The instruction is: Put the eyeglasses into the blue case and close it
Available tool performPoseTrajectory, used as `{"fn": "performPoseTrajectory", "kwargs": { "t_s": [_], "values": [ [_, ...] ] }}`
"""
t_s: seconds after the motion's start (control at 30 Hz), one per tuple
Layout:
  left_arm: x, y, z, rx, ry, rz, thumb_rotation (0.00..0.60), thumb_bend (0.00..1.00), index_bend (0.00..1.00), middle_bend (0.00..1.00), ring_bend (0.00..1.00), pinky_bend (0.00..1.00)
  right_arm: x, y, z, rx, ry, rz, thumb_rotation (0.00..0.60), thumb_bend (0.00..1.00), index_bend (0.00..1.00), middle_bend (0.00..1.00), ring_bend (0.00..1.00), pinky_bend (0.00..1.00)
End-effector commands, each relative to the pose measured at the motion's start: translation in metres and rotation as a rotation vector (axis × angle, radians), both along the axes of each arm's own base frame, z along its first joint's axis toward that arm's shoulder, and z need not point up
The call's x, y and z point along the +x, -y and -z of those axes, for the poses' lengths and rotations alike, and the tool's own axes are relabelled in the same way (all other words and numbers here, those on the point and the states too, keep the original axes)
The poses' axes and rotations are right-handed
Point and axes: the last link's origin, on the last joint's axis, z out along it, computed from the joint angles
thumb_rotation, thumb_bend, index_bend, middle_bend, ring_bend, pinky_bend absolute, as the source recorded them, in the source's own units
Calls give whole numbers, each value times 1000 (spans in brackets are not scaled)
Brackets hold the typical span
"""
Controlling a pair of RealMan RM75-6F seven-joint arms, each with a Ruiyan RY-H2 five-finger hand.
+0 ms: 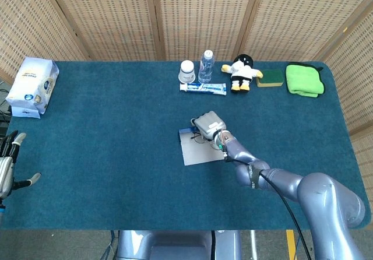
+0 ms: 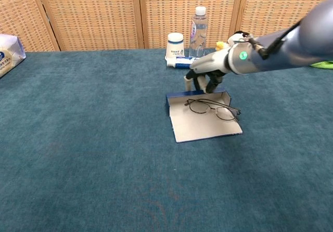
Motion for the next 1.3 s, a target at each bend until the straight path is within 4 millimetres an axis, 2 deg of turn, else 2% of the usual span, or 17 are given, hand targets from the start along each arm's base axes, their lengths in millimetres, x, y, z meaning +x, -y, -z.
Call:
{"fn": "performPoseTrajectory", "kwargs": {
  "t_s": [0.03,0.3,0.63,0.8,0.87,1.0,1.3],
  "values": [
    [1,1,1,-4,-1,5,600,0,0,0,0,0,-23,-4,-15,-30,-50,35,600,1000,243,325,277,294],
    [3,2,5,-18,-7,16,600,0,0,0,0,0,-47,-18,-35,-14,-102,74,600,1000,243,327,278,294],
    [6,2,10,-31,-15,27,600,0,0,0,0,0,-54,-41,-45,17,-108,46,600,1000,243,302,270,294],
    [7,2,11,-35,-18,28,600,0,0,0,0,0,-51,-41,-44,-21,-56,19,600,1000,240,186,139,294],
    [7,2,11,-34,-19,30,600,0,0,0,0,0,-41,-38,-40,-47,16,2,600,1000,227,144,88,294],
    [7,1,12,-37,-21,30,600,0,0,0,0,0,-27,-34,-28,-47,87,-4,600,1000,220,120,72,294],
    [6,1,11,-34,-19,27,600,0,0,0,0,0,-12,-29,5,10,78,34,600,1000,207,112,72,293]
  ]
}}
